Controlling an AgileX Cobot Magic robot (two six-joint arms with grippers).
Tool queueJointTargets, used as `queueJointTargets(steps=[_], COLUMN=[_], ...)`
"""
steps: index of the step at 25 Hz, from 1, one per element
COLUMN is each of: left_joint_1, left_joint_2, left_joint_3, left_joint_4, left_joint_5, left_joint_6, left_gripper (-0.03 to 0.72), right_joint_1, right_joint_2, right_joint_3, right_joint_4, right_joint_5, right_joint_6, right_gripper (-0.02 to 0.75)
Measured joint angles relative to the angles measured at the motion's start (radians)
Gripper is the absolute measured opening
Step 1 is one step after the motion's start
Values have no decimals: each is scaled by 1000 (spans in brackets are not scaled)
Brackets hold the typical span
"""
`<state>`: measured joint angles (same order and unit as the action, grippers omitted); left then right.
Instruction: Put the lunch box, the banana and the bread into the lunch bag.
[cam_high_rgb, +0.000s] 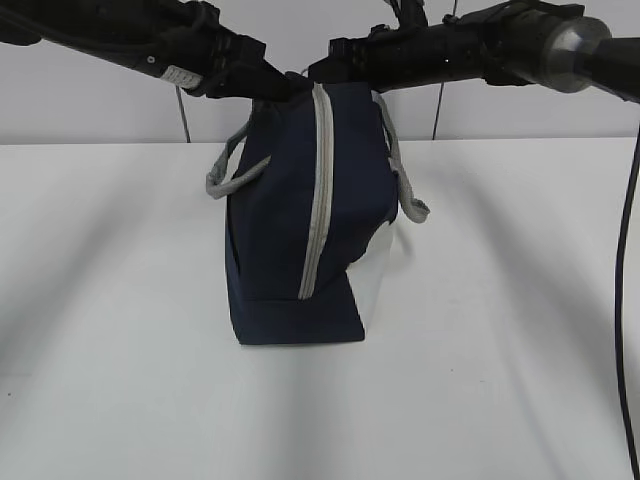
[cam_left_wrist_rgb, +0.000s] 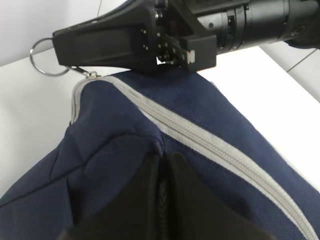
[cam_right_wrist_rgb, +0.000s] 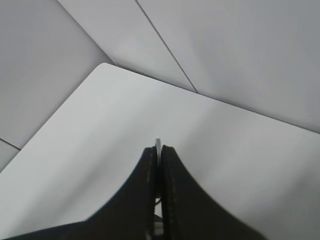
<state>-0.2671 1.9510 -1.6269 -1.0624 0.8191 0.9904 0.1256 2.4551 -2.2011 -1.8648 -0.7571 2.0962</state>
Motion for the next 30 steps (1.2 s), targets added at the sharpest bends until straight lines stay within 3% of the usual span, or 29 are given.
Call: queueJointTargets(steps=[23, 30], left_joint_1=[0, 0], left_joint_2=[-12, -12], left_joint_3=[0, 0], left_joint_4=[8, 8], left_joint_5=[41, 44], left_joint_6=[69, 87], left_gripper=[21, 21], right_joint_1=[-51, -69], right_joint_2=[17, 103], right_joint_3=[0, -2], right_joint_4=[124, 255], right_joint_5=[-122, -198], right_joint_6=[89, 89], right_gripper=[-16, -16])
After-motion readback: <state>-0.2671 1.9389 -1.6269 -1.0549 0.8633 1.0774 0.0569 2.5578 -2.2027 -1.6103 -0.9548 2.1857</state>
